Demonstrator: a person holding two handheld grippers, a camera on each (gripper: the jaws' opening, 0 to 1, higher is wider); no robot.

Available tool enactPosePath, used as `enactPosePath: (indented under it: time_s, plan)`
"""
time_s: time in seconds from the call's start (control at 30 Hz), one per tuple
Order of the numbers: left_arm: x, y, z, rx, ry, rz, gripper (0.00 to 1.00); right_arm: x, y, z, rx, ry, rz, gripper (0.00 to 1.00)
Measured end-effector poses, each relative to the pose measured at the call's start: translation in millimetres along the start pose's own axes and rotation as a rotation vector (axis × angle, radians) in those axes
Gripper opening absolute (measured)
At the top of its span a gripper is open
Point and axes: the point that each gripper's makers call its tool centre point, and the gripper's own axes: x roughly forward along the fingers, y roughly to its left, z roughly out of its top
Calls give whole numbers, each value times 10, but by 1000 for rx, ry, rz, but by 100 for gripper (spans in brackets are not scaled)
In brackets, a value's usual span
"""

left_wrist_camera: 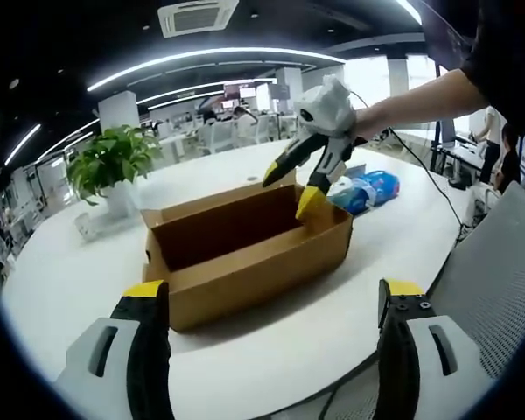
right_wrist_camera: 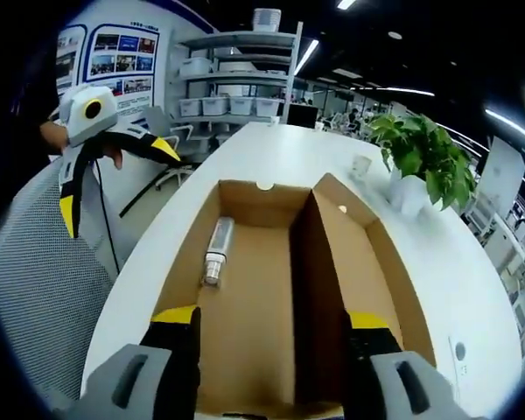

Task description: Operate the shoe box by opening the lid, removing the specified soft item, and placing it in the target area until the item is outside and the box remains undamaged.

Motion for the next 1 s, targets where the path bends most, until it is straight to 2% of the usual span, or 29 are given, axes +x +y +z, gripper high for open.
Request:
enactPosePath:
  time_s: [0.3,0.43,1.0]
  plan:
    - [-7,16,-7,-7,-1,6,99,245,139,5,-1,4,29,60]
    - [-6,17,-11,-9,0,7,99,362,156,-57,2,32,28,59]
    - [9,32,-59,-10,17,6,99,806,312,-124,87,63,84,58]
